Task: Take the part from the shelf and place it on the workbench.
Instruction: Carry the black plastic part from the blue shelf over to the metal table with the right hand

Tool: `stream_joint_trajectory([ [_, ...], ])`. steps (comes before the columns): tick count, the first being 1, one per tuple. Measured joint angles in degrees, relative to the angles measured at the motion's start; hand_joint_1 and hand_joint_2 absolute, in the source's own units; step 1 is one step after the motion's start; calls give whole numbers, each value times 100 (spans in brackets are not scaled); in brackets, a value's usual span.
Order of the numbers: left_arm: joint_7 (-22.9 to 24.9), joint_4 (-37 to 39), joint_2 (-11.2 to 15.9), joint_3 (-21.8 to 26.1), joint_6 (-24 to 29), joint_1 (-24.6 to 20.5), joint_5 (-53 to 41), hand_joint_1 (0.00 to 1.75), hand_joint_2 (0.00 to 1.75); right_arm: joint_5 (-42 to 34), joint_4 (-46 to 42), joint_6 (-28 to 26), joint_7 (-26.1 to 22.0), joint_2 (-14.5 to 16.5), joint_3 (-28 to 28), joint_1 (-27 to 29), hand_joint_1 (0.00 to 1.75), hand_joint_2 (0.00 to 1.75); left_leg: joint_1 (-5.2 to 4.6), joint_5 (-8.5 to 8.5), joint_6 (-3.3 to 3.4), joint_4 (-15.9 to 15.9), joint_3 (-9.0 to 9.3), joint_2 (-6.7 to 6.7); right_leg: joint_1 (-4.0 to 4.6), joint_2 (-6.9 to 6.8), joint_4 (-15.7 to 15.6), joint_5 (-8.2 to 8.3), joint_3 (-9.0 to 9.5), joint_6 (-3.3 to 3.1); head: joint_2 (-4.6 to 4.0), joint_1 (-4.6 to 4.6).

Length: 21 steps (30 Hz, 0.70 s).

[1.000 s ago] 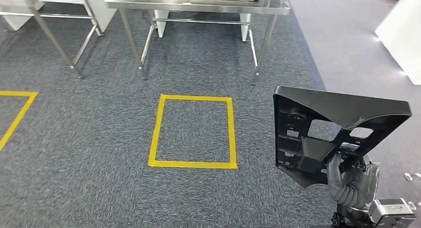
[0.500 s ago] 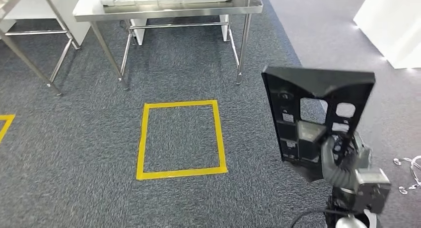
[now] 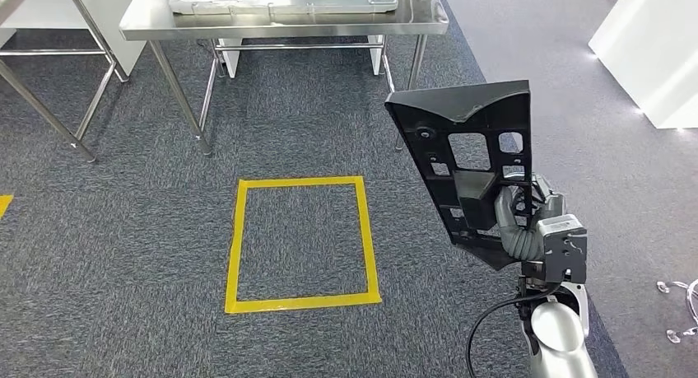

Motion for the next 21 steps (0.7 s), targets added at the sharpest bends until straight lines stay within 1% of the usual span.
stream_joint_trajectory([
  [1, 4, 1, -4, 3, 3, 4, -1, 0, 0, 36, 71, -4, 31, -34, 48, -48, 175, 175, 7, -71, -27, -6, 81, -22, -17, 19, -368, 346, 52, 7, 0, 1],
  [2, 5, 1, -7, 7, 5, -1, -2, 0, 0, 93, 159, -36, 69, -76, 96, -108, 175, 175, 11, -136, -57, -6, 155, -40, -13, 22, -682, 642, 98, 3, 0, 0],
  [3, 4, 1, -7, 10, 4, -13, -6, 0, 0, 148, 250, -70, 114, -124, 142, -167, 175, 175, 12, -190, -89, -17, 202, -48, 2, 24, -898, 856, 129, -24, 0, 3],
  [4, 3, 1, -7, 13, -1, -18, -13, 0, 0, 177, 334, -97, 149, -171, 179, -213, 175, 175, 13, -215, -125, -27, 241, -57, 21, 29, -1013, 974, 142, -66, 0, 9],
  [5, 2, 1, -6, 14, -7, -22, -23, 0, 0, 189, 405, -122, 172, -209, 207, -253, 175, 175, 12, -215, -164, -29, 280, -64, 46, 14, -1030, 941, 157, -126, 0, 13],
  [6, 2, 1, -3, 14, -13, -19, -33, 0, 0, 201, 453, -142, 185, -238, 232, -278, 175, 175, 12, -211, -201, -23, 295, -65, 44, 20, -1050, 922, 211, -186, 0, 19],
  [7, 3, 1, 0, 14, -16, -10, -40, 0, 0, 219, 492, -163, 185, -261, 254, -292, 175, 175, 16, -186, -228, 66, 291, -52, 37, 25, -1079, 901, 284, -235, 0, 20],
  [8, 5, 1, 3, 14, -18, -9, -46, 0, 0, 241, 529, -183, 181, -280, 274, -306, 175, 175, 17, -180, -247, 264, 205, -31, 33, 22, -1102, 861, 365, -282, 0, 18],
  [9, 11, 1, 6, 14, -17, -16, -50, 0, 0, 261, 564, -194, 177, -296, 297, -310, 175, 175, 22, -220, -258, 572, 42, -9, 34, 20, -1119, 821, 445, -320, 0, 16],
  [10, 19, 1, 6, 14, -14, -22, -54, 0, 0, 271, 601, -200, 173, -307, 316, -309, 175, 175, 25, -310, -265, 958, -190, 10, 48, 16, -1127, 763, 507, -353, 0, 16],
  [11, 34, 1, 6, 14, -9, -24, -57, 0, 0, 274, 640, -201, 168, -313, 336, -310, 175, 175, 23, -470, -270, 1328, -459, 20, 63, 16, -1129, 704, 565, -379, 0, 14],
  [12, 47, 1, 6, 14, -2, -19, -58, 0, 0, 272, 685, -202, 163, -317, 354, -312, 175, 175, 20, -638, -270, 1591, -699, 23, 79, 21, -1128, 643, 631, -393, 0, 13],
  [13, 57, 1, 5, 14, 4, -9, -59, 0, 0, 266, 731, -206, 158, -325, 366, -319, 175, 175, 14, -749, -261, 1698, -868, 24, 94, 31, -1128, 579, 706, -403, 0, 13],
  [14, 64, 1, 5, 14, 8, 4, -60, 0, 0, 258, 776, -209, 153, -338, 375, -333, 175, 175, 6, -738, -241, 1626, -958, 24, 111, 42, -1128, 515, 793, -407, 0, 12],
  [15, 64, 1, 5, 14, 11, 13, -60, 0, 0, 249, 815, -213, 150, -355, 377, -356, 175, 175, -5, -572, -208, 1383, -970, 24, 127, 51, -1128, 446, 892, -406, 0, 12],
  [17, 64, 1, 13, 16, 12, 31, -61, 0, 0, 238, 888, -219, 146, -384, 384, -420, 175, 175, -49, 55, -111, 706, -905, 20, 158, 61, -1124, 302, 1075, -392, 0, 13],
  [18, 64, 1, 18, 17, 14, 34, -61, 0, 0, 238, 923, -223, 141, -393, 390, -454, 175, 175, -72, 277, -75, 466, -868, 13, 169, 71, -1122, 234, 1138, -371, 0, 13],
  [19, 65, 1, 24, 19, 16, 36, -62, 0, 0, 237, 956, -224, 140, -401, 398, -484, 175, 175, -91, 419, -44, 335, -839, 7, 174, 81, -1128, 177, 1183, -343, 0, 13],
  [21, 67, 1, 26, 20, 21, 31, -63, 0, 0, 238, 1003, -227, 138, -425, 416, -525, 175, 175, -98, 411, -1, 266, -759, -5, 179, 97, -1081, 157, 1239, -271, 0, 12],
])
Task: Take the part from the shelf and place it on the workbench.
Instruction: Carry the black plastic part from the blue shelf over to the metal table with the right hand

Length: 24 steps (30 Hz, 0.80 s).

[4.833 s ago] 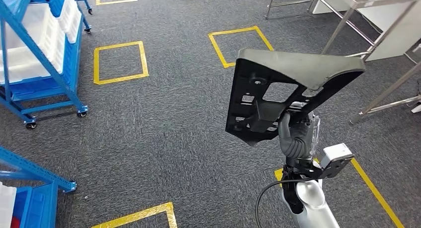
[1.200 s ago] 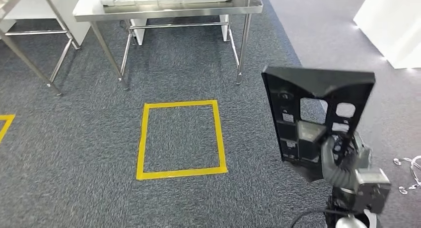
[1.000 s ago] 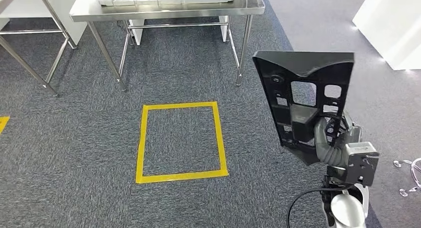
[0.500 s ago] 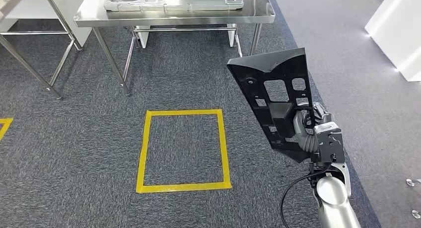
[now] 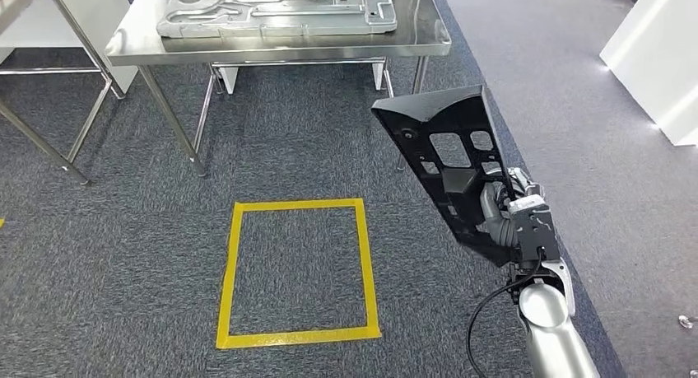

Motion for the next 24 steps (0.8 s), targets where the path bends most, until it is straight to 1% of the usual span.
stream_joint_trajectory([
  [1, 0, -1, -1, 0, 2, -3, -1, 0, 0, 1, 14, -1, 2, -17, 9, -11, 175, 175, 9, 11, 31, -39, 64, -1, -8, -8, 64, 6, 10, 31, 0, 1],
  [2, -2, -1, -1, 0, 3, -8, -1, 0, 0, 1, 24, -3, -2, -37, 19, -27, 175, 175, 21, -2, 62, -82, 128, -2, -14, -23, 210, 4, -32, 59, 0, 1],
  [3, -3, -2, 0, 0, 6, -18, -1, 0, 0, 0, 35, -5, -3, -55, 26, -48, 175, 175, 33, -17, 87, -118, 199, -2, -27, -40, 428, -57, -147, 88, 0, 2],
  [4, -3, -2, 1, 0, 8, -25, -1, 0, 0, 0, 48, -7, -5, -68, 32, -63, 175, 175, 40, -43, 103, -145, 250, 1, -46, -58, 739, -173, -337, 120, 0, 2],
  [6, -3, -1, 2, 0, 8, -30, 0, 0, 0, -1, 81, -9, -4, -79, 39, -81, 175, 175, 44, -117, 113, -164, 334, 0, -84, -74, 1385, -456, -821, 180, 0, 2],
  [7, -3, 0, 1, 0, 6, -24, -1, 0, 0, -1, 100, -9, -2, -82, 43, -78, 175, 175, 45, -164, 109, -166, 383, -1, -104, -81, 1550, -514, -1010, 203, 0, 2],
  [8, -2, 0, 0, 0, 5, -17, -1, 0, 0, -1, 117, -11, -1, -85, 47, -77, 175, 175, 49, -215, 101, -166, 442, -3, -121, -89, 1526, -444, -1111, 218, 0, 3],
  [9, -1, 0, -1, 0, 3, -12, -2, 0, 0, -14, 132, -10, 4, -94, 51, -84, 175, 175, 55, -268, 87, -166, 513, -5, -135, -97, 1316, -247, -1119, 231, 0, 3],
  [11, 3, 0, -3, 1, -7, -5, -15, 0, 0, -150, 205, 66, 68, -182, 78, -237, 175, 175, 63, -380, 37, -164, 650, -2, -148, -116, 603, 331, -977, 238, 0, 4],
  [12, 4, 0, -3, 2, -15, -8, -25, 0, 0, -261, 303, 147, 127, -271, 104, -433, 175, 175, 59, -427, 5, -164, 684, 6, -138, -126, 328, 476, -921, 220, 0, 5],
  [13, 4, 0, -3, 3, -27, -16, -36, 0, 0, -375, 444, 247, 200, -387, 135, -713, 175, 175, 50, -467, -32, -174, 695, 23, -125, -131, 161, 563, -896, 183, 0, 4],
  [15, 0, 0, 1, 5, -41, -34, -50, 0, 0, -546, 803, 433, 340, -621, 211, -1417, 175, 175, 27, -488, -106, -164, 720, 59, -109, -119, 93, 533, -889, 81, 0, 2],
  [16, -3, 0, 3, 6, -43, -43, -51, 0, 0, -622, 990, 516, 410, -721, 268, -1782, 175, 175, 27, -499, -138, -132, 735, 71, -120, -104, 74, 569, -861, 38, 0, 0],
  [17, -8, 0, 5, 8, -40, -48, -51, 0, 0, -699, 1177, 587, 476, -806, 345, -2147, 175, 175, 28, -507, -162, -17, 711, 75, -131, -95, 60, 567, -823, -1, 0, 0],
  [18, -11, 0, 7, 12, -36, -56, -48, 0, 0, -779, 1374, 642, 544, -881, 439, -2509, 175, 175, 35, -551, -184, 187, 605, 76, -140, -89, 52, 555, -782, -35, 0, 0],
  [19, -15, 0, 8, 17, -33, -64, -45, 0, 0, -852, 1562, 682, 609, -944, 549, -2865, 175, 175, 44, -631, -207, 520, 400, 73, -140, -91, 45, 529, -747, -62, 0, -1],
  [21, -21, 0, 8, 35, -33, -59, -42, 0, 0, -979, 1945, 735, 737, -1021, 804, -3545, 175, 175, 49, -878, -239, 1285, -139, 72, -121, -94, 45, 459, -684, -99, 0, -1],
  [22, -25, 0, 8, 47, -36, -47, -42, 0, 0, -1031, 2124, 758, 800, -1039, 945, -3847, 175, 175, 49, -974, -242, 1526, -367, 72, -108, -93, 45, 414, -635, -107, 0, -1],
  [23, -27, 0, 8, 61, -40, -34, -41, 0, 0, -1072, 2297, 773, 866, -1047, 1089, -4126, 175, 175, 48, -985, -228, 1575, -503, 72, -95, -91, 45, 362, -574, -112, 0, -1],
  [24, -34, 0, 8, 75, -44, -23, -39, 0, 0, -1108, 2472, 783, 938, -1048, 1244, -4393, 175, 175, 42, -876, -203, 1425, -550, 72, -80, -91, 46, 305, -501, -113, 0, -1],
])
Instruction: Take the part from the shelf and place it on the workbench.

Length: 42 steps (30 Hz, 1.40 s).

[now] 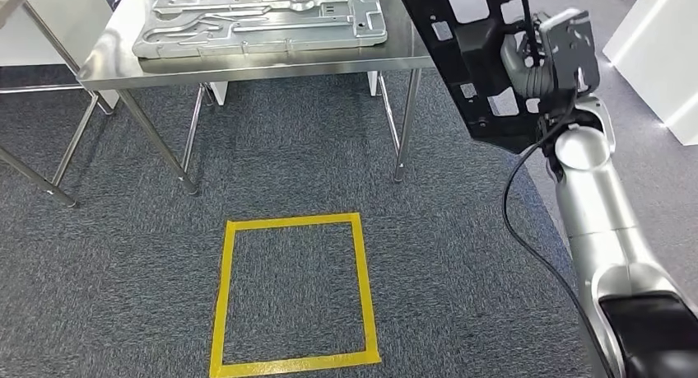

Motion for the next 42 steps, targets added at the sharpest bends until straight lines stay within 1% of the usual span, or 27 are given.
stream_joint_trajectory([
  [3, -37, 0, 8, 51, -8, 19, 25, 0, 0, -149, 587, 23, 216, 120, 517, -834, 175, 175, -48, 822, 136, -1029, 128, 4, 43, 0, -7, -179, 211, 17, 0, 0],
  [5, -62, 0, 16, 76, -4, 31, 50, 0, 0, -266, 972, 52, 292, 261, 844, -1309, 175, 175, -83, 1110, 208, -1397, 219, 3, 55, 28, -25, -254, 303, 69, 0, -1],
  [8, -81, 0, 10, 91, -1, 19, 63, 0, 0, -358, 1328, 69, 301, 420, 1156, -1711, 175, 175, -58, 1078, 284, -1544, 445, -7, 60, 41, 189, -148, 296, 180, 0, -1],
  [10, -86, 0, 6, 102, 2, -5, 66, 0, 0, -386, 1520, 51, 270, 478, 1289, -1904, 175, 175, -23, 1023, 327, -1630, 628, -45, 40, 22, 720, -78, -29, 239, 0, 0],
  [11, -87, 0, 6, 107, 10, -10, 71, 0, 0, -393, 1608, 34, 248, 500, 1356, -1982, 175, 175, -12, 973, 337, -1649, 700, -74, 23, 14, 1027, -134, -270, 265, 0, 0],
  [13, -86, 0, 2, 120, 36, 3, 81, 0, 0, -352, 1761, -7, 224, 571, 1512, -2090, 175, 175, 10, 842, 331, -1657, 847, -131, -10, 6, 1434, -466, -741, 326, 0, 0],
  [14, -86, 0, -2, 131, 55, 14, 86, 0, 0, -309, 1833, -29, 223, 620, 1603, -2126, 175, 175, 18, 766, 321, -1657, 936, -149, -26, -1, 1463, -626, -895, 350, 0, -1],
  [15, -86, 0, -8, 144, 72, 24, 86, 0, 0, -254, 1900, -52, 237, 675, 1699, -2163, 175, 175, 25, 682, 309, -1656, 1041, -161, -40, -10, 1343, -683, -981, 370, 0, 0],
  [16, -84, 0, -16, 157, 85, 28, 85, 0, 0, -209, 1962, -79, 260, 729, 1787, -2200, 175, 175, 32, 592, 294, -1656, 1153, -169, -51, -20, 1096, -579, -1002, 381, 0, 1],
  [17, -80, 0, -25, 167, 96, 30, 84, 0, 0, -184, 2020, -109, 289, 779, 1865, -2233, 175, 175, 37, 498, 274, -1660, 1250, -176, -56, -29, 746, -267, -978, 374, 0, 1],
  [19, -62, 2, -41, 179, 107, 30, 81, 0, 0, -179, 2130, -166, 352, 879, 1982, -2271, 175, 175, 44, 313, 214, -1663, 1432, -199, -32, -42, 136, 541, -909, 322, 0, 4],
  [20, -48, 3, -48, 183, 109, 29, 77, 0, 0, -185, 2173, -189, 382, 937, 2030, -2269, 175, 175, 47, 245, 174, -1700, 1491, -207, -7, -38, -18, 808, -878, 275, 0, 5],
  [21, -37, 4, -51, 186, 111, 23, 71, 0, 0, -184, 2198, -215, 400, 999, 2066, -2258, 175, 175, 47, 224, 132, -1716, 1558, -206, 16, -26, -73, 888, -852, 225, 0, 4],
  [22, -28, 4, -54, 187, 111, 15, 62, 0, 0, -171, 2207, -249, 415, 1059, 2095, -2244, 175, 175, 42, 258, 88, -1697, 1573, -202, 18, -9, -85, 820, -796, 172, 0, 3],
  [24, -16, 4, -55, 186, 109, -8, 40, 0, 0, -118, 2206, -324, 417, 1165, 2121, -2216, 175, 175, 39, 476, 29, -1275, 1398, -151, -5, 6, -158, 733, -645, 72, 0, -2],
  [26, -2, 4, -56, 185, 106, -20, 10, 0, 0, -61, 2215, -370, 419, 1222, 2136, -2171, 175, 175, 47, 596, -2, -515, 885, -93, -17, -2, -213, 603, -454, 9, 0, -3],
  [27, 6, 4, -56, 185, 104, -19, -4, 0, 0, -33, 2223, -378, 421, 1231, 2147, -2129, 175, 175, 48, 475, -18, -199, 614, -76, -15, -5, -225, 523, -357, -6, 0, -4],
  [28, 15, 4, -57, 185, 102, -10, -19, 0, 0, -3, 2229, -379, 424, 1239, 2159, -2071, 175, 175, 49, 230, -32, -1, 373, -67, -14, -4, -231, 432, -248, -8, 0, -4],
  [30, 25, 4, -57, 185, 93, 13, -45, 0, 0, 65, 2239, -388, 439, 1241, 2174, -1946, 175, 175, 49, -300, -36, -30, 71, -51, -12, 3, -233, 233, -3, -3, 0, -5],
  [31, 25, 4, -57, 185, 86, 24, -58, 0, 0, 99, 2243, -395, 451, 1240, 2175, -1890, 175, 175, 49, -370, -21, -228, 5, -45, -11, 5, -233, 130, 128, 4, 0, -5],
  [32, 26, 4, -57, 185, 79, 36, -69, 0, 0, 136, 2247, -404, 463, 1238, 2175, -1837, 175, 175, 46, -188, 5, -529, -19, -41, -7, 7, -234, 24, 260, 15, 0, -4],
  [35, 32, 4, -53, 185, 57, 75, -98, 0, 0, 210, 2251, -425, 496, 1214, 2177, -1679, 175, 175, 8, 1246, 123, -1433, -28, -49, 19, 36, -234, -278, 543, 84, 0, -4],
  [36, 34, 4, -51, 185, 51, 80, -106, 0, 0, 217, 2244, -428, 505, 1201, 2178, -1644, 175, 175, -2, 1500, 158, -1550, -17, -55, 26, 50, -216, -337, 593, 121, 0, -4],
  [38, 34, 4, -51, 184, 43, 68, -114, 0, 0, 223, 2203, -433, 510, 1177, 2179, -1631, 175, 175, -3, 1446, 219, -1567, 78, -59, 22, 60, -55, -314, 579, 195, 0, -5],
  [39, 32, 4, -51, 184, 41, 63, -116, 0, 0, 229, 2179, -436, 505, 1155, 2179, -1639, 175, 175, 9, 1398, 256, -1585, 147, -58, 14, 50, 171, -228, 481, 226, 0, -4],
  [41, 31, 4, -50, 183, 37, 45, -117, 0, 0, 259, 2153, -437, 510, 1125, 2179, -1643, 175, 175, 22, 1282, 305, -1607, 310, -53, -3, 26, 833, -179, 63, 278, 0, -2],
  [42, 32, 4, -50, 183, 37, 36, -119, 0, 0, 297, 2150, -436, 517, 1110, 2179, -1624, 175, 175, 21, 1208, 319, -1612, 392, -55, -8, 13, 1164, -281, -190, 304, 0, -1],
])
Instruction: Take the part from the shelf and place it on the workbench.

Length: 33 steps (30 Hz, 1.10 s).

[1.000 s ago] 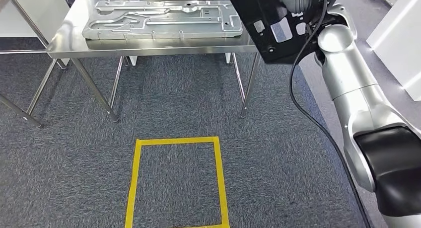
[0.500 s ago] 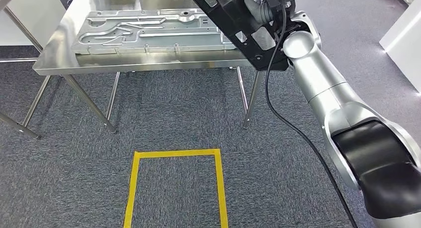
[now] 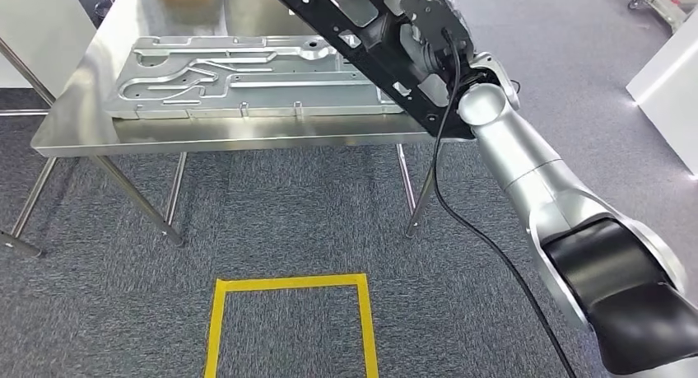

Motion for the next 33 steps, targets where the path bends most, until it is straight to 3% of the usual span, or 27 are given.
stream_joint_trajectory([
  [2, 6, 0, -3, 0, -2, -10, -3, 0, 0, 119, -11, 0, 11, -34, -10, 88, 175, 175, -1, -164, 8, -1, 186, -22, -9, -13, 347, -440, -433, 27, 0, 0],
  [3, 9, 0, -5, 0, -3, -6, -4, 0, 0, 190, -23, 1, 14, -55, -27, 148, 175, 175, -1, -254, 8, -2, 298, -44, -10, -18, 325, -645, -571, 26, 0, 0],
  [4, 15, 0, -7, 0, -3, 0, -5, 0, 0, 254, -34, 1, 14, -72, -54, 208, 175, 175, -2, -352, 6, -3, 420, -66, -7, -20, 165, -724, -653, 11, 0, 0],
  [5, 19, 0, -9, 0, -4, 6, -6, 0, 0, 304, -44, 1, 14, -86, -85, 261, 175, 175, -6, -451, 2, -4, 546, -81, -1, -22, -107, -599, -692, -12, 0, 0],
  [6, 23, 1, -13, 0, -8, 16, -8, 0, 0, 334, -47, 2, 13, -98, -113, 311, 175, 175, -8, -547, -6, -11, 648, -92, 12, -28, -468, -196, -698, -46, 0, 1],
  [8, 26, 4, -20, 0, -26, 23, -16, 0, 0, 364, -51, 2, 14, -137, -159, 412, 175, 175, -22, -731, -53, -2, 819, -120, 69, -25, -1072, 762, -690, -119, 0, 1],
  [9, 25, 5, -24, 0, -35, 24, -25, 0, 0, 380, -69, 3, 19, -163, -182, 462, 175, 175, -29, -799, -85, 0, 884, -134, 93, -22, -1214, 1051, -676, -161, 0, 2],
  [10, 25, 6, -23, 0, -43, 17, -37, 0, 0, 401, -103, 2, 23, -186, -209, 497, 175, 175, -37, -826, -121, 21, 939, -145, 103, -16, -1256, 1106, -656, -195, 0, 2],
  [12, 22, 5, -15, 0, -52, 6, -59, 0, 0, 436, -223, -4, 31, -223, -288, 527, 175, 175, -48, -786, -175, 191, 911, -128, 66, -9, -1273, 995, -534, -265, 0, 2],
  [14, 20, 5, -8, -1, -57, -12, -76, 0, 0, 450, -345, -28, 38, -251, -382, 534, 175, 175, -41, -745, -230, 699, 619, -70, 37, -3, -1307, 878, -367, -320, 0, -3],
  [15, 20, 5, -7, -1, -58, -18, -88, 0, 0, 455, -394, -41, 43, -263, -423, 557, 175, 175, -28, -806, -256, 1014, 402, -38, 39, -1, -1315, 802, -281, -340, 0, -4],
  [17, 25, 5, -7, -2, -62, -19, -108, 0, 0, 479, -478, -67, 57, -274, -487, 653, 175, 175, -11, -1170, -288, 1471, -24, -6, 38, 8, -1317, 629, -82, -350, 0, -7],
  [19, 33, 7, -7, -2, -72, -8, -120, 0, 0, 516, -572, -89, 77, -279, -544, 766, 175, 175, -10, -1420, -295, 1430, -268, 9, 36, 20, -1318, 436, 156, -339, 0, -7],
  [20, 40, 6, -7, -2, -80, -2, -126, 0, 0, 531, -626, -96, 85, -282, -575, 806, 175, 175, -11, -1319, -288, 1204, -308, 12, 36, 24, -1318, 338, 278, -329, 0, -7],
  [21, 48, 6, -7, -3, -91, 6, -132, 0, 0, 541, -685, -103, 95, -286, -607, 835, 175, 175, -14, -994, -270, 878, -318, 12, 38, 26, -1319, 237, 396, -316, 0, -7],
  [23, 71, 6, -5, -5, -112, 29, -155, 0, 0, 569, -788, -125, 117, -299, -660, 880, 175, 175, -42, -178, -211, 308, -312, 14, 47, 35, -1323, 55, 583, -269, 0, -6],
  [24, 82, 7, -5, -9, -125, 30, -171, 0, 0, 593, -845, -136, 145, -307, -678, 903, 175, 175, -57, 90, -176, 153, -292, 15, 49, 43, -1345, -11, 647, -232, 0, -8],
  [25, 92, 7, -5, -14, -135, 28, -187, 0, 0, 619, -905, -145, 177, -326, -697, 921, 175, 175, -77, 162, -142, 94, -264, 15, 47, 48, -1352, -44, 692, -193, 0, -6],
  [26, 100, 6, -5, -20, -142, 20, -205, 0, 0, 642, -982, -149, 210, -342, -718, 925, 175, 175, -80, 111, -107, 68, -204, 16, 42, 50, -1353, -46, 715, -156, 0, -8],
  [28, 105, 5, -5, -28, -149, 10, -228, 0, 0, 672, -1116, -148, 255, -372, -769, 915, 175, 175, -66, 38, -47, -8, -66, 8, 28, 29, -1037, 22, 595, -100, 0, -4],
  [30, 106, 5, -6, -31, -150, 3, -237, 0, 0, 686, -1181, -140, 275, -380, -803, 919, 175, 175, -33, -64, -14, -81, 128, 0, 14, 6, -369, -23, 192, -43, 0, -4],
  [32, 108, 7, -9, -31, -153, 14, -237, 0, 0, 692, -1190, -123, 295, -384, -811, 991, 175, 175, -21, -204, -6, -129, 337, -19, -6, -11, 184, -361, -256, 10, 0, -4],
  [33, 108, 7, -11, -31, -155, 23, -237, 0, 0, 694, -1191, -116, 303, -385, -811, 1032, 175, 175, -19, -280, -7, -142, 444, -32, -15, -18, 274, -542, -424, 22, 0, -4],
])
